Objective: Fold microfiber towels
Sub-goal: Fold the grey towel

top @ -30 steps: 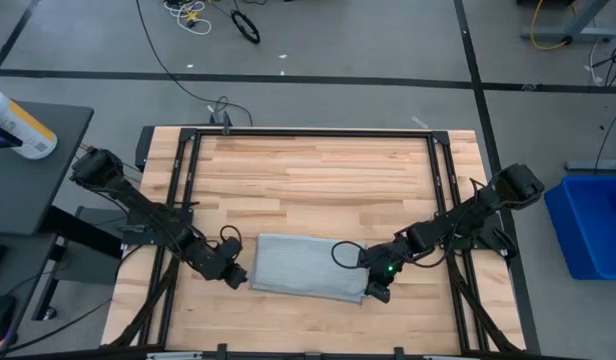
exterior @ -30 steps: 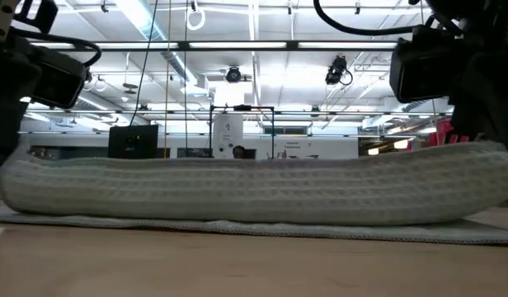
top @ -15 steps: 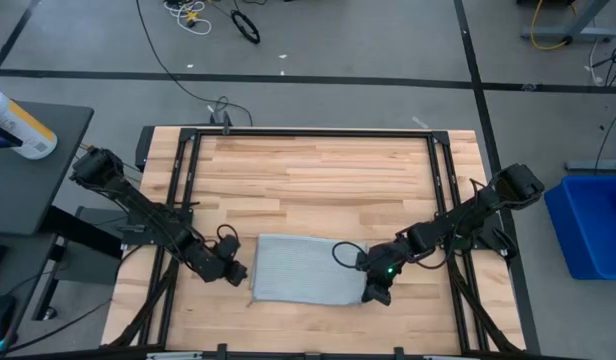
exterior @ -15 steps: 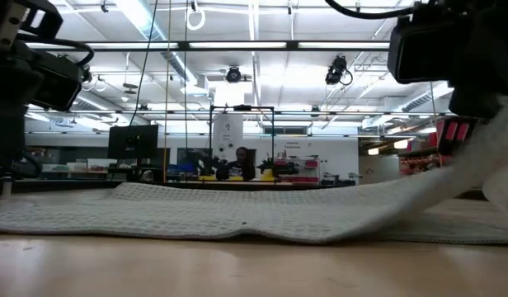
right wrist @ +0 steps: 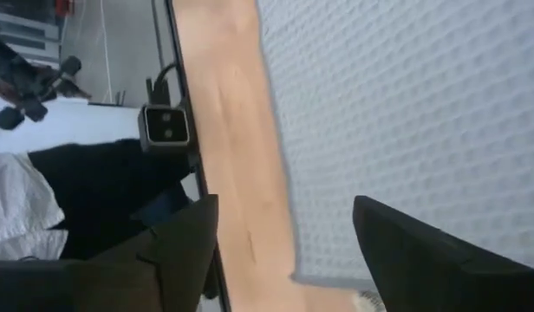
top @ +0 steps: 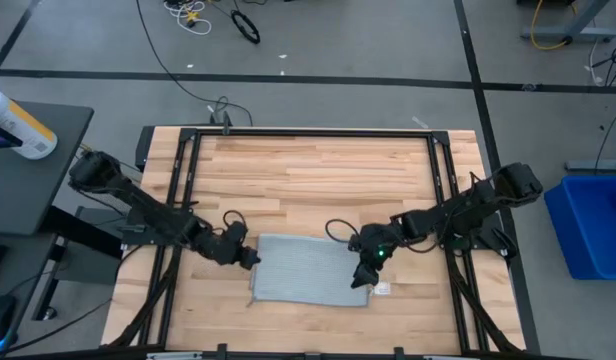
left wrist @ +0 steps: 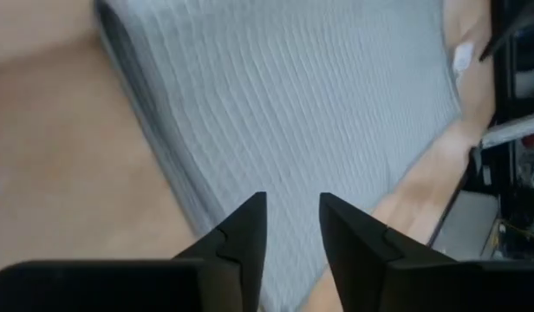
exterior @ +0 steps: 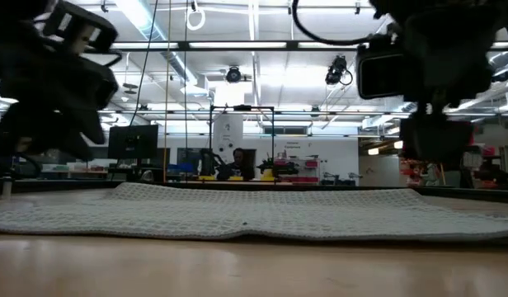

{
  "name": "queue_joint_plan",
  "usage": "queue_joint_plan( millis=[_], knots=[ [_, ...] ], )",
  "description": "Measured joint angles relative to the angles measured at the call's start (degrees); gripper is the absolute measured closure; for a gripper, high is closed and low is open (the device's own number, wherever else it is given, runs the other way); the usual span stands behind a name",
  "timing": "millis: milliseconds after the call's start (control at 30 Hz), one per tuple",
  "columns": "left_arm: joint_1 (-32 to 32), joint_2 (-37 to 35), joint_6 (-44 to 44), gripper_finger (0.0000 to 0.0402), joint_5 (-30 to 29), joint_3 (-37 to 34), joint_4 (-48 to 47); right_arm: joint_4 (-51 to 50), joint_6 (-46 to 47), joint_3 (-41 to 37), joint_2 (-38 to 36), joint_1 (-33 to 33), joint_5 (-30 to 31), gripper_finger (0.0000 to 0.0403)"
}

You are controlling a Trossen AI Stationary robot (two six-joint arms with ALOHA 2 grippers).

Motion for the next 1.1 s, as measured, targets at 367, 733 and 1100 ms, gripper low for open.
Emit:
queue_joint_plan(
  millis=[367,733,1100],
  knots=[
    [19.82,-0.02,16.88,0.0259,14.94,0.91,1.28,-8.65,-11.40,0.00,0.00,-12.85,-10.74,0.0160],
    [36.82,-0.02,30.06,0.0255,31.97,3.28,-4.32,-11.19,-18.20,0.00,0.00,-22.91,-19.49,0.0124],
    [42.41,2.00,36.72,0.0255,37.19,3.21,-9.42,-20.74,-28.97,0.00,0.00,-28.31,-20.78,0.0147]
  ],
)
